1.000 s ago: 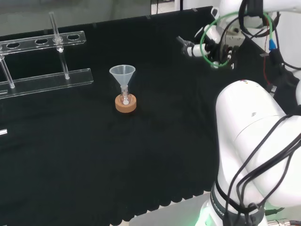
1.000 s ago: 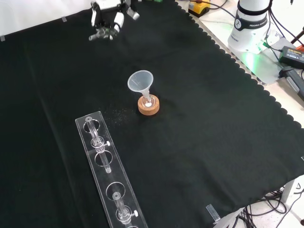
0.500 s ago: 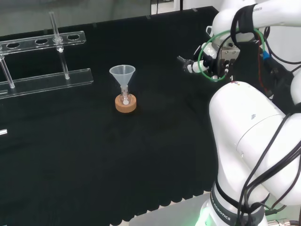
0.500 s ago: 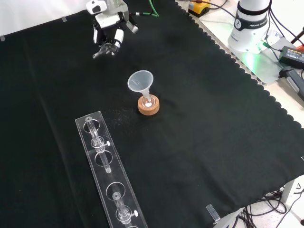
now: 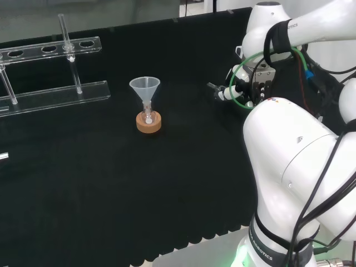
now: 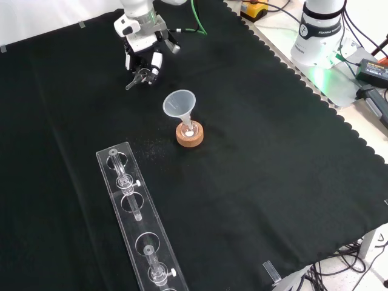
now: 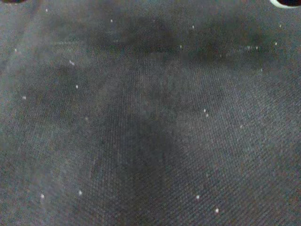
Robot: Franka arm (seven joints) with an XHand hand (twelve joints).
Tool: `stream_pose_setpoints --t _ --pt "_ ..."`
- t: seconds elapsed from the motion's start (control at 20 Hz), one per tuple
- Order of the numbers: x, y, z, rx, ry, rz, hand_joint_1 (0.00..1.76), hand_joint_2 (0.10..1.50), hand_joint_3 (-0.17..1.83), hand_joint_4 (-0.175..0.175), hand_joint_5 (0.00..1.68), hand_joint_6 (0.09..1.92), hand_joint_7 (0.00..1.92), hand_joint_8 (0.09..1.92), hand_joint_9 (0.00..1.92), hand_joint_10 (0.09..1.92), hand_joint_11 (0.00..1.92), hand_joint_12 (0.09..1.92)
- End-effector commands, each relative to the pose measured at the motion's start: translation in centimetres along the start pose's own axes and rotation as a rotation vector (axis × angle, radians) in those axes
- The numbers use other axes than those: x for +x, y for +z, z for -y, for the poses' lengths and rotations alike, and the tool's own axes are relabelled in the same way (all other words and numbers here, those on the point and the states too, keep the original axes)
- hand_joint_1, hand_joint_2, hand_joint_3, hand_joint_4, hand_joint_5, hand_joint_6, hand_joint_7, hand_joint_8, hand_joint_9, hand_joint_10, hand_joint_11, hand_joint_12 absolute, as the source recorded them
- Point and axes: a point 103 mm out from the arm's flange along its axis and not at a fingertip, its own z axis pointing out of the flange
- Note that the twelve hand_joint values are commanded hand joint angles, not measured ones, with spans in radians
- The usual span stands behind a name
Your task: Put the weighing funnel back on the table.
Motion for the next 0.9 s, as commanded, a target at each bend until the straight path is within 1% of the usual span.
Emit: stream_pose_setpoints --t 0.05,0.15,0.25,0.3,0.35,0.4,0.45,0.5,0.55,0.6,0.65,0.7,0.8,0.85,0.9 --pt "-0.2 1.0 0.4 0.007 -0.003 0.029 1.17 0.72 0.80 0.175 1.44 1.20 1.67 1.07 1.67 0.50 1.68 0.58" --pt "-0.3 1.2 0.6 -0.002 -0.003 0.033 1.16 0.72 0.80 0.175 1.44 1.20 1.67 1.06 1.67 0.50 1.67 0.60" --pt "-0.5 1.2 1.0 -0.011 -0.004 0.047 1.13 0.71 0.81 0.175 1.45 1.13 1.67 1.01 1.67 0.48 1.63 0.64" --pt "-0.6 1.1 1.1 -0.010 -0.013 0.044 1.13 0.60 0.94 0.162 1.38 1.09 1.67 0.96 1.68 0.46 1.60 0.67" --pt "-0.4 1.2 1.1 -0.008 -0.016 0.050 1.14 0.52 1.04 0.165 1.33 1.04 1.66 0.90 1.67 0.44 1.55 0.71" --pt "-0.3 1.1 1.1 -0.003 -0.015 0.057 1.14 0.48 1.05 0.169 1.30 0.97 1.65 0.86 1.66 0.42 1.50 0.76" --pt "-0.4 0.8 1.2 0.014 -0.009 0.065 1.02 0.49 0.96 0.054 1.24 0.93 1.58 0.84 1.58 0.40 1.39 0.85" --pt "-0.4 0.5 1.3 0.047 0.001 0.073 0.90 0.52 0.83 -0.046 1.12 0.95 1.47 0.83 1.47 0.39 1.26 0.97" --pt "-0.4 0.2 1.4 0.074 0.010 0.076 0.79 0.55 0.71 -0.102 0.95 0.99 1.33 0.84 1.34 0.42 1.14 1.06" --pt "-0.3 0.0 1.4 0.098 0.017 0.078 0.71 0.58 0.60 -0.129 0.81 1.03 1.21 0.87 1.21 0.49 1.05 1.13" --pt "-0.3 -0.3 1.5 0.126 0.028 0.079 0.63 0.60 0.52 -0.139 0.67 1.01 1.04 0.89 1.05 0.56 0.94 1.20" --pt "-0.1 -0.9 1.6 0.164 0.040 0.082 0.56 0.62 0.43 -0.142 0.54 0.92 0.82 0.92 0.84 0.64 0.81 1.26" --pt "0.3 -2.1 1.8 0.197 0.053 0.097 0.43 0.65 0.29 -0.143 0.32 0.66 0.34 0.92 0.38 0.85 0.52 1.40" --pt "0.7 -3.1 2.0 0.201 0.053 0.105 0.38 0.66 0.24 -0.143 0.23 0.51 0.18 0.76 0.20 0.84 0.37 1.46" --pt "1.0 -3.8 2.3 0.202 0.050 0.108 0.35 0.67 0.19 -0.142 0.16 0.37 0.09 0.52 0.10 0.75 0.25 1.50"
